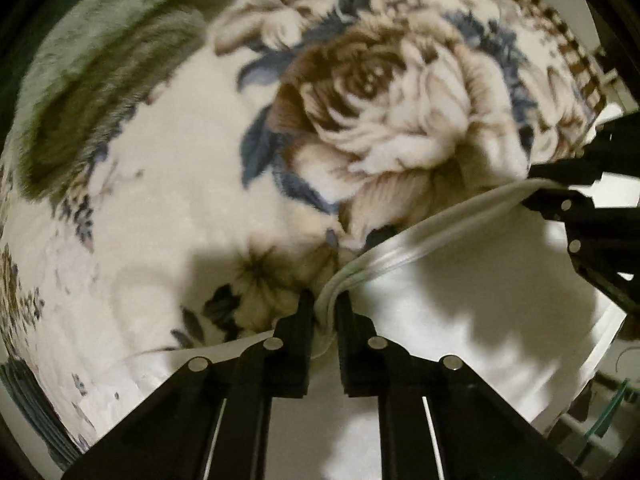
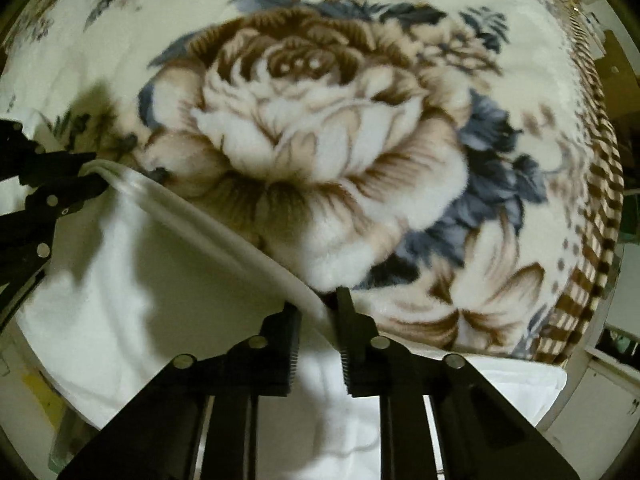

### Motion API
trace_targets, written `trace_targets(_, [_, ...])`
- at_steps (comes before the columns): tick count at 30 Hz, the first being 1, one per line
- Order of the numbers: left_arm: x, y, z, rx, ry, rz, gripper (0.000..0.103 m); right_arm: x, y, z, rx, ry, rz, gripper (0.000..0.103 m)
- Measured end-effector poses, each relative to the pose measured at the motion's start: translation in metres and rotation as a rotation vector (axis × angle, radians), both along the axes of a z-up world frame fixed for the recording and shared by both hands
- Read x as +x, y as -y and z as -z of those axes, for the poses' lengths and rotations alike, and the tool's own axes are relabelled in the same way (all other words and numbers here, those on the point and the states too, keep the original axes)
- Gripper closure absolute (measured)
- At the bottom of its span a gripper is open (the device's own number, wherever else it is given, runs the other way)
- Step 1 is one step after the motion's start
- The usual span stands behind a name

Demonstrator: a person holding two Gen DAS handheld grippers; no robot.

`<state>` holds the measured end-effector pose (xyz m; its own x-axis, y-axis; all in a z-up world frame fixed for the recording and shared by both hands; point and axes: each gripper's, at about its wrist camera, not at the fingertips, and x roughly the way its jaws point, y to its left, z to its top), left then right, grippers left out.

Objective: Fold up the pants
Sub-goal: 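Lift the waistband with both tools and fold it over toward the hems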

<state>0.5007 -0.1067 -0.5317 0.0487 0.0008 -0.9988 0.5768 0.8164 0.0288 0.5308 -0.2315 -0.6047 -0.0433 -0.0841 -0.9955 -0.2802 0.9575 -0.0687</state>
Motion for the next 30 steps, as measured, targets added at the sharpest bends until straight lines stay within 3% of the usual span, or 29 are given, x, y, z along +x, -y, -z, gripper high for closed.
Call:
trace_targets(9, [-0.045,-0.012,-0.060,-0.054,0.086,-0.080,0.097,-0.040,0.009,-0.068,0.012,0.097,0.037,0.089])
trace_targets(14, [-0.089,-0.022,-0.072,-0.094,0.135,-0.164,0.097,-0.079,-0.001,-0.076,0.032,0.154,0.031,0.090])
trace_targets(23, [-0.211,-0.037,-0.065,-0.115,0.115,-0.352,0.097,-0.224,-0.039,-0.092,0.042,0.207,-0.092,0.090])
trace_targets(27, [-0.262,-0.044,-0.045,-0.108,0.050,-0.428,0.097,-0.293,-0.042,-0.067,0.060,0.148,-0.131,0.090])
trace_targets(30, [-0.291,-0.044,-0.008,-0.071,-0.011,-0.466,0.097,-0.333,-0.044,-0.039,0.055,0.104,-0.157,0.090])
